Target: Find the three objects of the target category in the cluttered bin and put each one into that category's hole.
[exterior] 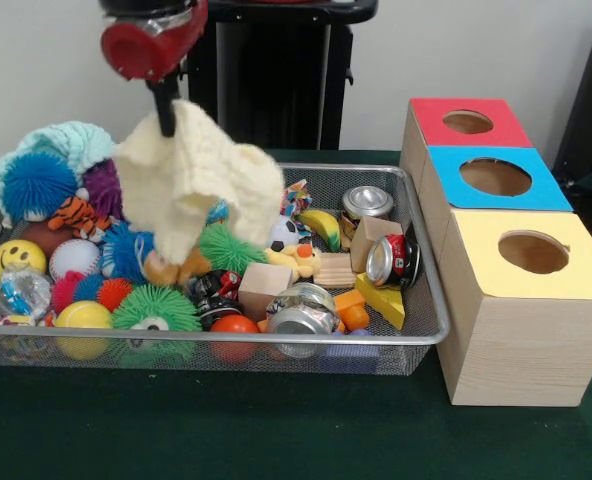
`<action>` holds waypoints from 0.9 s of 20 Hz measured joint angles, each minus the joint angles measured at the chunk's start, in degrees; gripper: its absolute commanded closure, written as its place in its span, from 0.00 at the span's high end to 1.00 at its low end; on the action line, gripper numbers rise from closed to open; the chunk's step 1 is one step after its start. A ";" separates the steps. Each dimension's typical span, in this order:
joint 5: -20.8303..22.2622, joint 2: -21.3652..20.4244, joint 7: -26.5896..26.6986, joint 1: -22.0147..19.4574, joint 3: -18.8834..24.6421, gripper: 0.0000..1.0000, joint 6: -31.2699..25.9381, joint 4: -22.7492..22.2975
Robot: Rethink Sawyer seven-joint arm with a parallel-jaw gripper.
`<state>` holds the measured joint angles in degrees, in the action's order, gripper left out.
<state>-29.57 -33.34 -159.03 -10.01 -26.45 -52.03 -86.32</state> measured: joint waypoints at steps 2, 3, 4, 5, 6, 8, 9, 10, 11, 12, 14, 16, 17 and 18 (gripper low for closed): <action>-0.01 -0.85 0.00 0.61 -0.32 0.00 -0.36 -0.46; 0.00 -1.27 0.00 0.90 -0.48 0.00 -0.49 -0.71; -0.01 -2.20 0.00 1.43 -0.86 0.00 -0.50 -1.32; 0.00 -2.79 0.00 1.65 -1.08 0.00 -0.50 -1.73; 0.00 -3.21 0.00 1.66 -1.23 0.00 -0.50 -2.05; 0.00 -3.89 0.00 1.58 -1.43 0.00 -0.50 -2.62; 0.00 -4.08 0.00 1.48 -1.46 0.00 -0.50 -2.80; 0.00 -4.40 0.00 1.17 -1.47 0.00 -0.50 -3.14; 0.00 -4.51 0.00 0.92 -1.47 0.00 -0.50 -3.28; 0.01 -4.57 0.00 0.59 -1.46 0.00 -0.50 -3.39; 0.06 -4.56 0.00 -0.47 -1.46 0.00 -0.50 -3.60; 0.08 -4.51 0.00 -1.98 -1.48 0.00 -0.49 -3.77; 0.08 -4.49 0.00 -2.41 -1.47 0.00 -0.49 -3.81; 0.12 -4.46 0.00 -2.99 -1.47 0.00 -0.49 -3.87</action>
<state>-29.46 -37.79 -159.03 -13.00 -27.92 -52.52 -90.19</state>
